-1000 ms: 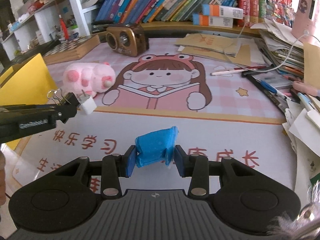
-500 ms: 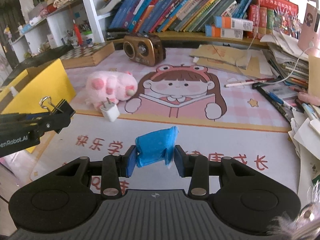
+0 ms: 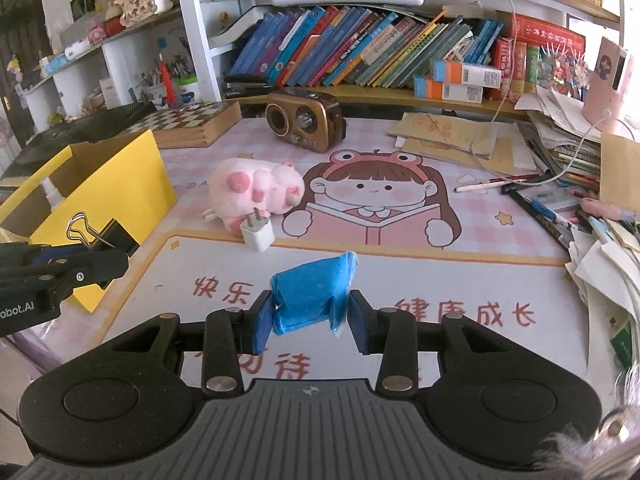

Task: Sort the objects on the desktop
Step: 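Carry the blue block and binder clip over the yellow cardboard box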

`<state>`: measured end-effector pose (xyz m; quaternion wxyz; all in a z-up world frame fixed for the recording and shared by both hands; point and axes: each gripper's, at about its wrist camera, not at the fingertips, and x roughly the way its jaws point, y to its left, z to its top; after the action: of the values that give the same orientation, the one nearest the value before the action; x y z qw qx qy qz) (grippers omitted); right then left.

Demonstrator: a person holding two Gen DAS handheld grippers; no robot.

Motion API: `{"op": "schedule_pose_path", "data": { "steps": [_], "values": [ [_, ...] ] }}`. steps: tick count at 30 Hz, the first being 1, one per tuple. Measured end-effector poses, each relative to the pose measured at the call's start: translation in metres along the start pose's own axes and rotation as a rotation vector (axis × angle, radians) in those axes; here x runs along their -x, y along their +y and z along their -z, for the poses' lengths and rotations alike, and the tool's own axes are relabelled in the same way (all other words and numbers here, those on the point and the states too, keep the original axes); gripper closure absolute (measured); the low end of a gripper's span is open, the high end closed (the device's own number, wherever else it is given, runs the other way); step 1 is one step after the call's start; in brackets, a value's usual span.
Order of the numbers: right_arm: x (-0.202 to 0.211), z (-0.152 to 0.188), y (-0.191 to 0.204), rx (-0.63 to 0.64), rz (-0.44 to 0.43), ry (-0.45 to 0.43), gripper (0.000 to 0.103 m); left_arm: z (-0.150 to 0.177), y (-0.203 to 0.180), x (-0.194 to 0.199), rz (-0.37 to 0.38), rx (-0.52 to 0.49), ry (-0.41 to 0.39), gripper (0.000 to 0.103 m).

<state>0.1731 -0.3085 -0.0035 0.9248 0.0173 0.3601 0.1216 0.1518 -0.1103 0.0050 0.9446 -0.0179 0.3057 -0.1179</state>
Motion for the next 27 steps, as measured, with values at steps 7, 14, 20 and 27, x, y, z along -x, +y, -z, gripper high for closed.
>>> {"op": "schedule_pose_path", "data": {
  "steps": [7,14,20,27],
  "values": [
    [0.009,0.012,0.026,-0.016,0.023,0.012,0.066,0.014,0.014,0.021,0.043,-0.023,-0.005,0.08],
    [0.02,0.026,0.066,0.001,0.023,0.033,0.067,0.028,0.037,0.049,0.059,-0.021,-0.012,0.08],
    [0.031,0.038,0.1,0.01,0.015,0.027,0.067,0.04,0.059,0.072,0.067,-0.023,-0.012,0.08],
    [0.041,0.055,0.137,0.006,0.008,0.027,0.067,0.058,0.084,0.097,0.062,-0.017,-0.003,0.08]
  ]
}}
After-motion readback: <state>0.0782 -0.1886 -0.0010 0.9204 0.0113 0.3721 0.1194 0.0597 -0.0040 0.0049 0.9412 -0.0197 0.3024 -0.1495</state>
